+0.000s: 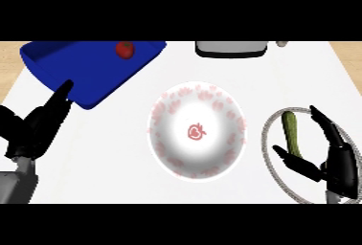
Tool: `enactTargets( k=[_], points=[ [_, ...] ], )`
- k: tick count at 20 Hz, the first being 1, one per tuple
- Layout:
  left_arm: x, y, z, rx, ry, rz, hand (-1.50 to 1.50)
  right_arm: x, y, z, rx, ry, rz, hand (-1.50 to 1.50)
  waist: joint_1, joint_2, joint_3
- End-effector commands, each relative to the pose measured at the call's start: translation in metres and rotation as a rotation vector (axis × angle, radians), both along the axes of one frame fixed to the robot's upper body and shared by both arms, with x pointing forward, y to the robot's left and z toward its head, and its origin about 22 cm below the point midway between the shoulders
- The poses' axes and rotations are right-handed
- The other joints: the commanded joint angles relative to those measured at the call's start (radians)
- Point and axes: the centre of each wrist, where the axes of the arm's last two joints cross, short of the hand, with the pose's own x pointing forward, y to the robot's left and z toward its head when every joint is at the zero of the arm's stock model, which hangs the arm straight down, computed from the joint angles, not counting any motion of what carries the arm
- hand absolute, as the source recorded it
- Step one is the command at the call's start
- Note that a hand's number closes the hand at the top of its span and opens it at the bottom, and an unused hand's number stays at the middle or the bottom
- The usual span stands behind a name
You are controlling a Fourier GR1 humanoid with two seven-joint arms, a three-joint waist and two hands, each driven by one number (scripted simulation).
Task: Pick the squash from the placemat and place it in the bowl
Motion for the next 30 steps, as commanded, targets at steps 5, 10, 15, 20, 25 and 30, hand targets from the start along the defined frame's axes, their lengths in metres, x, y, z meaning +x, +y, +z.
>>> enactTargets(
  k=[5, 10, 15, 20, 25, 30],
  points=[
    [0.012, -0.006, 0.012, -0.01, -0.006, -0.032, 0.0, 0.003, -0.018, 0.052, -0.287, 0.205, -0.151, -1.5, -0.007, 0.002, -0.008],
    [0.001, -0.01, -0.01, -0.004, 0.025, -0.039, 0.0, 0.006, 0.004, 0.08, -0.387, 0.459, -0.127, -1.5, 0.005, 0.002, -0.008],
    [0.005, -0.016, -0.006, -0.018, 0.013, -0.041, 0.0, 0.024, 0.023, 0.132, -0.468, 0.623, -0.105, -1.5, 0.007, 0.001, -0.005],
    [0.011, -0.031, 0.009, -0.02, 0.001, -0.067, 0.0, 0.051, 0.062, 0.162, -0.51, 0.741, -0.083, -1.5, 0.019, 0.002, -0.003],
    [0.007, -0.014, 0.005, -0.014, 0.007, -0.048, 0.0, 0.063, 0.065, 0.156, -0.555, 0.883, -0.079, -1.5, 0.011, 0.002, -0.002],
    [-0.002, -0.023, 0.005, -0.013, 0.019, -0.047, 0.0, 0.078, 0.062, 0.159, -0.557, 0.96, -0.095, -1.5, 0.013, 0.001, -0.002]
  ],
)
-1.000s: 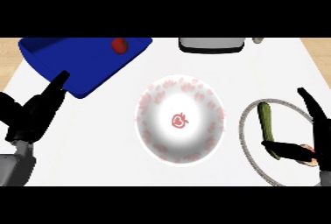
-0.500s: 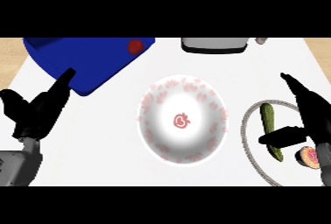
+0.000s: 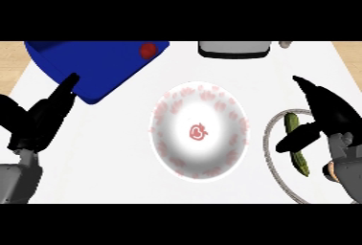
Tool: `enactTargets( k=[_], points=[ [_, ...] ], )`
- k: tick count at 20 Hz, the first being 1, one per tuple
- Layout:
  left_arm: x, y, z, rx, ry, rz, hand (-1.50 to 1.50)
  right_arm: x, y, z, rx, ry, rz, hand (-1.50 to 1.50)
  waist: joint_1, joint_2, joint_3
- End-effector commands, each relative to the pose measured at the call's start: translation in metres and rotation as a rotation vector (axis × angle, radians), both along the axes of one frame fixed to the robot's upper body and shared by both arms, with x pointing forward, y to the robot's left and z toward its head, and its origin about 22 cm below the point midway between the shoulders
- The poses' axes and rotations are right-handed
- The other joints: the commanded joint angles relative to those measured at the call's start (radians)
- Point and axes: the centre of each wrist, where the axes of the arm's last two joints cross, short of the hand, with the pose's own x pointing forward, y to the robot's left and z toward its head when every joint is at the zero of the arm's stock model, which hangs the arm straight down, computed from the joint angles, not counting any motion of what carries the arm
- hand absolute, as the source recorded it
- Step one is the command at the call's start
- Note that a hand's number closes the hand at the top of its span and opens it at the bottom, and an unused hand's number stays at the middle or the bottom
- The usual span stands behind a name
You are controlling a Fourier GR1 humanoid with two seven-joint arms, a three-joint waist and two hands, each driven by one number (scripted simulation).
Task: Pick the squash from the placemat and place it in the bowl
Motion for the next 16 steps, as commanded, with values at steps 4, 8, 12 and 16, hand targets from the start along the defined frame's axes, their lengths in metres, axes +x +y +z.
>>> enactTargets(
  k=[4, 8, 12, 16],
  points=[
    [-0.003, 0.004, -0.017, -0.021, 0.012, -0.014, 0.0, 0.003, 0.006, -0.006, -0.053, 0.105, -0.035, -1.5, -0.008, 0.002, -0.002],
    [-0.007, 0.004, 0.002, -0.009, -0.005, -0.037, 0.0, 0.01, -0.016, -0.01, -0.085, 0.164, -0.066, -1.5, -0.004, 0.001, -0.001],
    [0.009, 0.0, -0.012, -0.004, 0.003, -0.01, 0.0, 0.005, -0.026, -0.017, -0.102, 0.19, -0.069, -1.5, -0.014, 0.003, -0.002],
    [-0.008, -0.021, -0.016, -0.014, 0.017, -0.006, 0.0, 0.006, -0.014, -0.024, -0.098, 0.187, -0.083, -1.5, -0.009, 0.001, -0.001]
  ],
)
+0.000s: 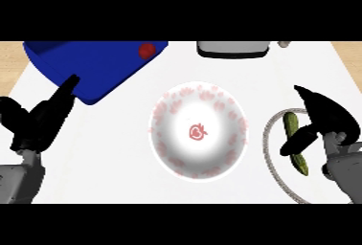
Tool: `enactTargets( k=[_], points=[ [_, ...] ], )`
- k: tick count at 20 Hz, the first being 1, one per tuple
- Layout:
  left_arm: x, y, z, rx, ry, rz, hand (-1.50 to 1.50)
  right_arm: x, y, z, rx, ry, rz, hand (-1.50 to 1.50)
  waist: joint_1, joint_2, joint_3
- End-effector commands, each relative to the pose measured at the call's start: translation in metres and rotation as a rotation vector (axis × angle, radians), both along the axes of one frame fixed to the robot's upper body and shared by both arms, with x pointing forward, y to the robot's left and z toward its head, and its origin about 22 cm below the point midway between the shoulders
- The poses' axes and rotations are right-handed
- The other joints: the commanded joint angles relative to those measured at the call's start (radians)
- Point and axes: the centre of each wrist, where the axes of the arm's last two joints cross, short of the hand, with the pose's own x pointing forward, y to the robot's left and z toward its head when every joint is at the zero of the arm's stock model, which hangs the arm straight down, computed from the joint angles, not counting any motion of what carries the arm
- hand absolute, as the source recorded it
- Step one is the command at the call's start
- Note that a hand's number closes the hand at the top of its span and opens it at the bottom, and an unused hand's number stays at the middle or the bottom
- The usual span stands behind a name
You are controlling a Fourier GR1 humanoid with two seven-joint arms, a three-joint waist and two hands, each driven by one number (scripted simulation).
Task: Pick the squash from the placemat and place it in the bowl
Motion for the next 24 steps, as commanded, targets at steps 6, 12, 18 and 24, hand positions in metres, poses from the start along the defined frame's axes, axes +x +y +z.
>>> enactTargets(
  k=[6, 12, 18, 24],
  points=[
    [-0.001, -0.006, -0.001, -0.012, 0.013, -0.03, 0.0, 0.009, -0.019, -0.021, -0.034, 0.059, -0.055, -1.5, -0.003, 0.003, -0.002],
    [0.006, 0.003, 0.006, -0.018, 0.014, -0.024, 0.0, 0.012, -0.01, -0.029, -0.026, 0.093, -0.059, -1.5, -0.005, 0.003, -0.002],
    [0.003, -0.022, 0.007, -0.019, 0.007, -0.041, 0.0, 0.024, -0.008, -0.047, -0.011, 0.135, -0.069, -1.5, -0.002, 0.003, -0.002],
    [0.002, 0.01, -0.018, -0.006, -0.006, -0.03, 0.0, 0.025, -0.028, -0.08, -0.041, 0.156, -0.091, -1.5, -0.003, 0.004, -0.002]
  ],
)
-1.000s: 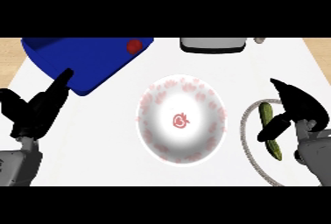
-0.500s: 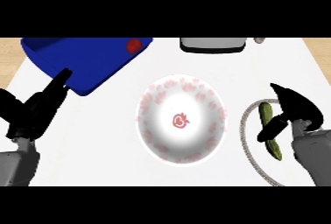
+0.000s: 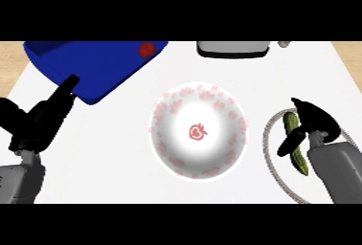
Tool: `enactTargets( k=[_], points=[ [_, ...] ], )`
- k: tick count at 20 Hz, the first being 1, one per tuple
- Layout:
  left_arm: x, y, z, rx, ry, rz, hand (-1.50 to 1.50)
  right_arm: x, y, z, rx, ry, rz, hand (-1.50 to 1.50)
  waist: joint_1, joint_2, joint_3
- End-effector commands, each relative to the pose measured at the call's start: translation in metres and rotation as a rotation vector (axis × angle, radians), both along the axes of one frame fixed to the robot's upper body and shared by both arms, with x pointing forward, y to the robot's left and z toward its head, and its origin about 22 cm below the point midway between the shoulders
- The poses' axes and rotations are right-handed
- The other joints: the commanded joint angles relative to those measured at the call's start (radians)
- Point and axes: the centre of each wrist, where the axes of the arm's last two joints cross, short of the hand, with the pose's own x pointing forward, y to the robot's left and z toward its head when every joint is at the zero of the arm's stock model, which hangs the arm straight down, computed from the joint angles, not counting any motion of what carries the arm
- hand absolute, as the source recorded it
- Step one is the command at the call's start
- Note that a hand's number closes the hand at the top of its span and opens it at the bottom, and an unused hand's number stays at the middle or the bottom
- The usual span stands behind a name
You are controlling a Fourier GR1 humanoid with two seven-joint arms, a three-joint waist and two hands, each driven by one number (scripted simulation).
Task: Pick the squash from the placemat and place it in the bowl
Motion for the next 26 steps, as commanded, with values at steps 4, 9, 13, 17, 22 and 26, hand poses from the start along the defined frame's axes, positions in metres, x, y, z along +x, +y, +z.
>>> enactTargets(
  k=[4, 9, 13, 17, 22, 26],
  points=[
    [0.003, 0.002, 0.006, -0.012, 0.011, -0.02, 0.0, -0.008, -0.008, -0.035, 0.004, 0.021, -0.021, -1.5, -0.003, 0.002, -0.002],
    [-0.002, -0.022, -0.016, -0.008, 0.038, -0.023, 0.0, 0.01, -0.021, -0.023, 0.008, 0.035, -0.037, -1.5, -0.003, 0.002, -0.002],
    [-0.004, -0.016, 0.007, -0.009, 0.011, -0.026, 0.0, 0.009, -0.02, -0.056, 0.016, 0.048, -0.031, -1.5, 0.001, 0.002, -0.002],
    [0.011, -0.018, 0.001, -0.006, 0.011, -0.037, 0.0, 0.018, -0.024, -0.07, 0.017, 0.05, -0.026, -1.5, 0.003, 0.005, -0.002],
    [0.006, -0.002, -0.002, -0.022, 0.03, -0.022, 0.0, 0.011, -0.035, -0.059, -0.012, -0.05, 0.04, 1.5, -0.002, 0.002, -0.002],
    [0.004, -0.029, 0.0, -0.018, 0.005, -0.019, 0.0, 0.009, -0.029, -0.07, -0.005, -0.087, 0.03, 1.5, -0.002, 0.002, -0.002]
  ],
)
